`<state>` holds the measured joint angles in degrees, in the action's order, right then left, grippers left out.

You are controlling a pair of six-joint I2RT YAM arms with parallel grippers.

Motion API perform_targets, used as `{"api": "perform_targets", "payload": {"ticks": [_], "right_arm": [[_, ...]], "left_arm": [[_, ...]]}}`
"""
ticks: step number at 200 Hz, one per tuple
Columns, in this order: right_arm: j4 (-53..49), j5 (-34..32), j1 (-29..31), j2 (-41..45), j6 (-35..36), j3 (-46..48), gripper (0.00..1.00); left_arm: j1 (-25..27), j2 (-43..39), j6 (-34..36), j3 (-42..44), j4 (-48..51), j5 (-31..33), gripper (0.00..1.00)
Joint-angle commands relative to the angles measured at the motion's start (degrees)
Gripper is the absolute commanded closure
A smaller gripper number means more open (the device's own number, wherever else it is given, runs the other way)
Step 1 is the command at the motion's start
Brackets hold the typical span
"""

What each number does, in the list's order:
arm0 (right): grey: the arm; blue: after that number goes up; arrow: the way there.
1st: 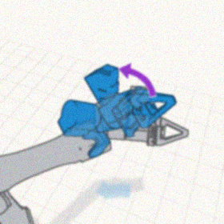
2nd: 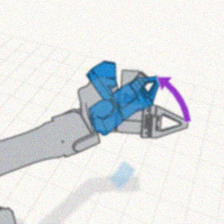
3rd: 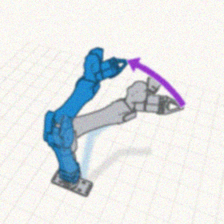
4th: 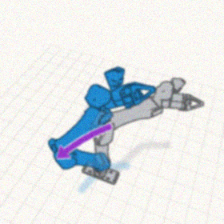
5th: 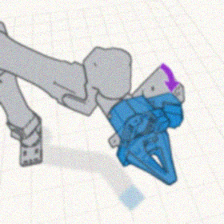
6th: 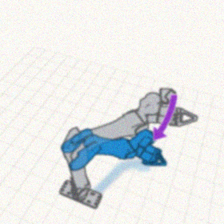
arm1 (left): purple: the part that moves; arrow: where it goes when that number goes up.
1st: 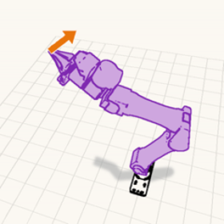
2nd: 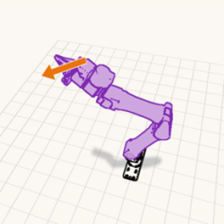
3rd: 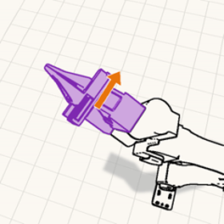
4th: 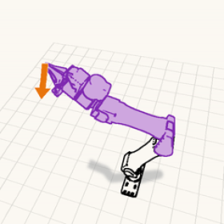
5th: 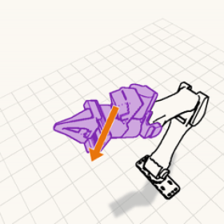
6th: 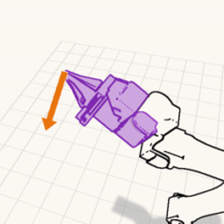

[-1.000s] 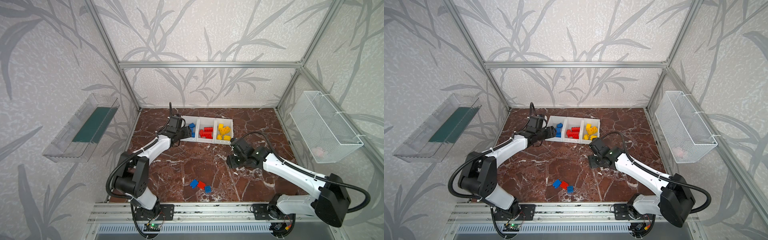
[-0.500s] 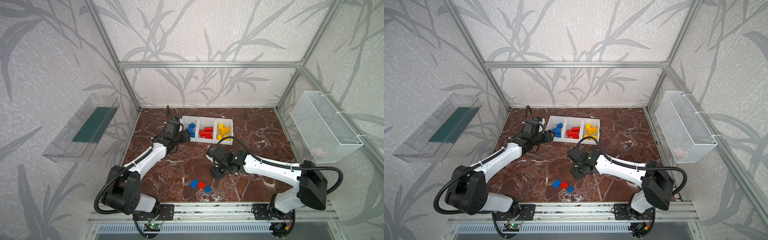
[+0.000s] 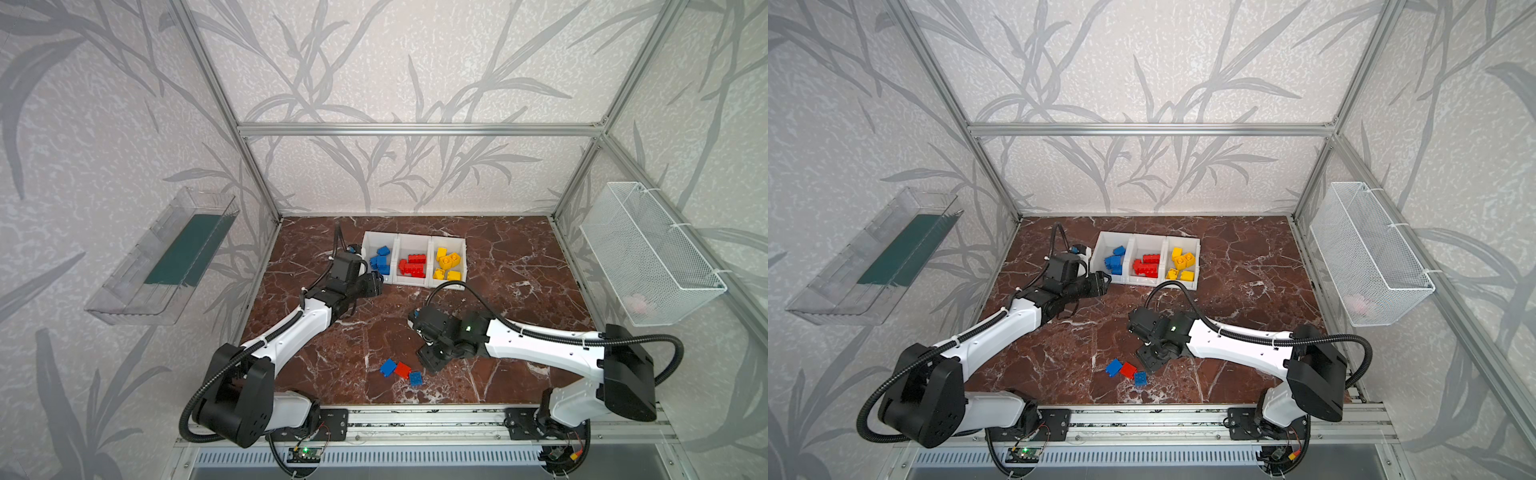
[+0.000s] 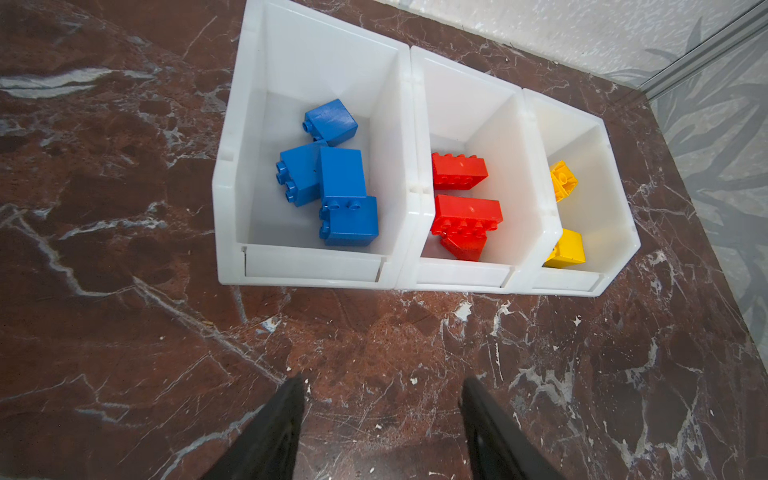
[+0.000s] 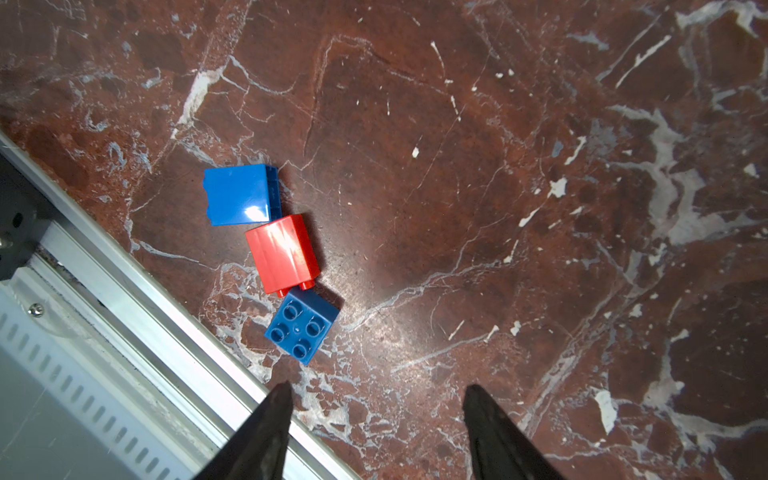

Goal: Sort the legos into containers by color
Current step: 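Hold the left gripper over the bin while the right gripper reaches to the pile, then grasp the blue brick nearest the robot with the right gripper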

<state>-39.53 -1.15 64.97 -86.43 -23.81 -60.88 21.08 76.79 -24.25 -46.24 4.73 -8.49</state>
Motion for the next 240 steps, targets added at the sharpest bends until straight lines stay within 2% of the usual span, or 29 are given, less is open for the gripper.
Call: {"api": "perform_targets", "payload": {"ticks": [1, 39, 78, 111, 161, 211, 240], "right_arm": [[-3.2, -2.8, 2.5, 0.5, -1.7, -0.4, 0.34], [-2.6, -5.0, 6.7, 1.2, -4.0, 1.7, 0.34], [-0.3, -4.7, 10.3, -0.7, -5.7, 3.1, 0.34], [1.8, -4.8, 10.4, -4.5, -4.7, 2.0, 0.33], [1.3, -5.3, 10.3, -14.0, -0.3, -4.9, 0.33], [2.5, -3.4, 9.3, -16.4, 0.2, -5.4, 0.33], [2.0, -3.7, 8.9, -17.3, -0.8, -5.2, 0.37]], "left_arm": [[0.6, -1.4, -0.8, 1.1, -1.7, 0.1, 0.37], [0.8, -3.0, -0.4, 3.1, -3.0, 1.9, 0.37], [0.6, -5.9, 0.9, 3.0, 1.0, 4.8, 0.36], [0.4, -9.4, 0.6, 4.2, 2.1, 5.9, 0.34], [0.4, -13.6, -0.4, 5.8, 6.4, 5.7, 0.34], [0.4, -17.2, -3.4, 8.9, 5.4, 4.4, 0.34], [0.3, -17.4, -3.4, 9.3, 5.9, 4.6, 0.34]]}}
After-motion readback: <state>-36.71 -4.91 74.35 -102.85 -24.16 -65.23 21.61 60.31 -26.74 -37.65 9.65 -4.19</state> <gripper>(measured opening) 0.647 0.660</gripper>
